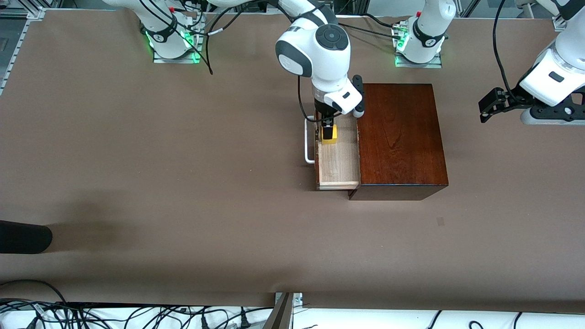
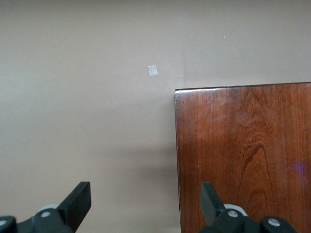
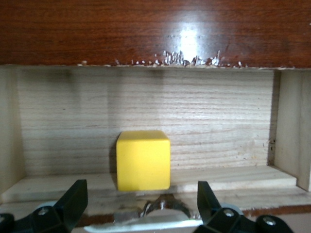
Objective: Open drawer, take yellow block, close drawer
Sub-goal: 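Lower the right gripper onto the yellow cube and close it, then lift the yellow cube out and carry it beside the box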
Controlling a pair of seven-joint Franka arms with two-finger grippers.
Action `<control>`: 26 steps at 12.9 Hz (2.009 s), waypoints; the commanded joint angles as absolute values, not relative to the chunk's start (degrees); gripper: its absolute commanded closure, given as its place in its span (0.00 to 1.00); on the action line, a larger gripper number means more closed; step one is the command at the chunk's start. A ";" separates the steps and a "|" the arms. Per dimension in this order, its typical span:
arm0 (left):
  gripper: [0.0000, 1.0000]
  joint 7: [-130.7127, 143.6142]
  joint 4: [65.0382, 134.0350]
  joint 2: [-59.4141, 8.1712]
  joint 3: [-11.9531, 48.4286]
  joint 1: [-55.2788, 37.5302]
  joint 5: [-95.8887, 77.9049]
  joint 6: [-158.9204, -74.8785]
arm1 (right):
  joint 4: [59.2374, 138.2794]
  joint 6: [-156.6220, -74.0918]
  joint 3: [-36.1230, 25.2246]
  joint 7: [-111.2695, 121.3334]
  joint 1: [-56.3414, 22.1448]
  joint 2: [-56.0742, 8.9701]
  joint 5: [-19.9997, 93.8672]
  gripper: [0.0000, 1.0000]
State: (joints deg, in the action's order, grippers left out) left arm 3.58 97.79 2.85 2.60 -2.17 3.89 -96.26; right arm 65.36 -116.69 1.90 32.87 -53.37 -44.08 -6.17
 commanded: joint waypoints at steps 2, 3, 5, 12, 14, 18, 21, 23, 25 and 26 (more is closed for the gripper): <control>0.00 2.46 96.50 3.25 3.34 -2.29 3.08 -94.14 | 63.28 -118.56 1.49 33.75 -53.61 -46.93 -6.94 0.00; 0.00 2.55 96.50 3.25 3.69 -2.29 3.08 -93.96 | 63.28 -118.91 1.49 33.75 -53.61 -47.46 -7.03 0.00; 0.00 2.46 96.50 3.25 3.60 -2.11 3.08 -93.96 | 63.28 -119.88 1.49 33.66 -53.61 -48.16 -7.03 0.00; 0.00 2.37 96.33 3.16 3.69 -2.20 3.08 -93.96 | 63.28 -120.94 1.49 33.57 -53.61 -48.95 -7.03 0.43; 0.00 2.46 96.33 3.16 3.69 -2.20 3.08 -93.87 | 63.28 -120.94 1.41 33.31 -53.61 -49.31 -7.03 0.65; 0.00 2.55 96.33 3.25 3.78 -2.20 3.08 -93.87 | 63.19 -120.59 1.32 33.05 -53.53 -49.04 -7.03 1.00; 0.00 2.64 95.63 3.08 4.13 -2.29 3.08 -93.78 | 59.35 -116.92 1.23 32.78 -53.44 -48.69 -6.94 1.00; 0.00 2.64 95.54 2.90 4.13 -2.29 3.08 -93.78 | 56.61 -113.31 1.32 30.43 -53.35 -48.17 -6.50 1.00; 0.00 2.64 95.54 2.90 4.22 -2.29 3.08 -93.78 | 55.64 -111.37 1.41 28.13 -53.18 -46.07 -6.33 1.00; 0.00 2.64 95.54 2.90 4.22 -2.37 3.08 -93.78 | 55.63 -110.92 1.32 27.69 -52.83 -44.31 -6.15 1.00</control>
